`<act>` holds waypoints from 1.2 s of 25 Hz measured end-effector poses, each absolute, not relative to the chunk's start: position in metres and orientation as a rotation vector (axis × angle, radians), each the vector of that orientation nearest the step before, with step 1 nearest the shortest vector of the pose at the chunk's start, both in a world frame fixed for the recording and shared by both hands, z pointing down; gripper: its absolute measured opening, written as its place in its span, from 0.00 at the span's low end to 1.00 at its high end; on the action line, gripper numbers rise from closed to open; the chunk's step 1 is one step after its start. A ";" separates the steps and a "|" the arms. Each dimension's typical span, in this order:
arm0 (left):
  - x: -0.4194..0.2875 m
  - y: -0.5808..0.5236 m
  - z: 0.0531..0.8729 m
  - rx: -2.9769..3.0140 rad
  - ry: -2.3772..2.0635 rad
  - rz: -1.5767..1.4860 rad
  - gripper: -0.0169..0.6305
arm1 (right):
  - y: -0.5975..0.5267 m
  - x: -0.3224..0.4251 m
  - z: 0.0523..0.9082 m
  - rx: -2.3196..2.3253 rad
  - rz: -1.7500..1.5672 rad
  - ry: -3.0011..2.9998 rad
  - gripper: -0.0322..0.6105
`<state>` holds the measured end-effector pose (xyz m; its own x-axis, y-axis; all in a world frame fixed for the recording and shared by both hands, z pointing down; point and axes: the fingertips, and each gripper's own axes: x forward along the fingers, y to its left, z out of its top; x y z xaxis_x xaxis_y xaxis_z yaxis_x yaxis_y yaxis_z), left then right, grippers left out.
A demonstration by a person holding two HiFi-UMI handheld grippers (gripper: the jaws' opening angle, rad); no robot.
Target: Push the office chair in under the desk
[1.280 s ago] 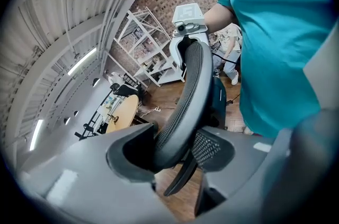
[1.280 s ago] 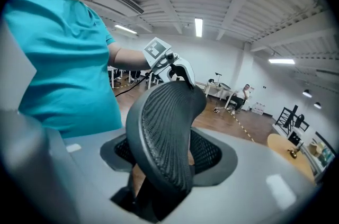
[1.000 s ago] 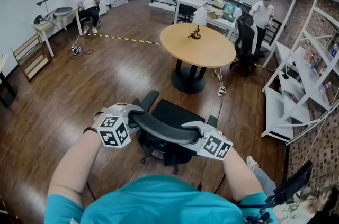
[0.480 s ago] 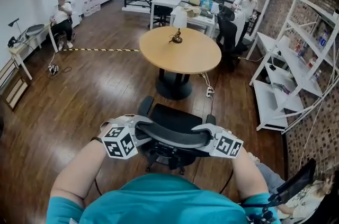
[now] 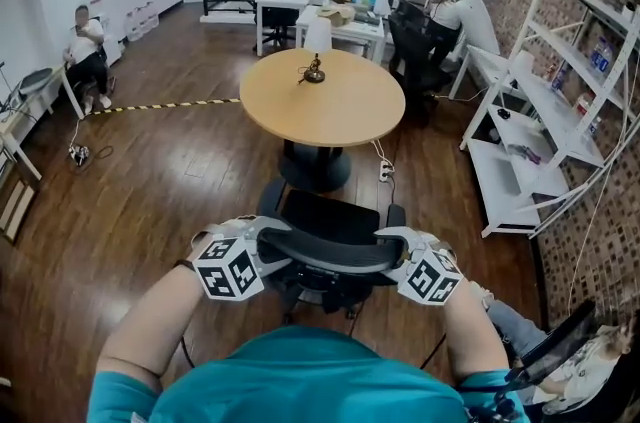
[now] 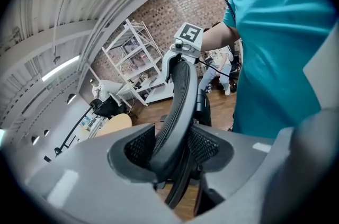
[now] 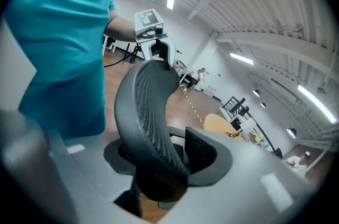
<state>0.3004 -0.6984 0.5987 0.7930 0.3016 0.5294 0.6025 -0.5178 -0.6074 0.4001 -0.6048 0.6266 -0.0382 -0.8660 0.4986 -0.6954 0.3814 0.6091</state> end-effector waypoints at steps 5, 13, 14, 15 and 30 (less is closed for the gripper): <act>0.348 -0.719 0.600 -2.150 -0.652 -0.461 0.31 | -0.630 0.456 0.630 1.400 -0.244 -1.797 0.37; 0.448 -0.729 0.606 -2.186 -0.542 -0.505 0.32 | -0.644 0.556 0.634 1.355 -0.295 -1.803 0.34; 0.462 -0.728 0.607 -2.194 -0.529 -0.511 0.32 | -0.643 0.570 0.635 1.348 -0.302 -1.804 0.34; 0.477 -0.727 0.608 -2.202 -0.515 -0.517 0.32 | -0.642 0.585 0.636 1.342 -0.307 -1.806 0.34; 0.589 -0.764 0.596 -2.222 -0.573 -0.529 0.33 | -0.694 0.705 0.645 1.204 -0.329 -1.880 0.24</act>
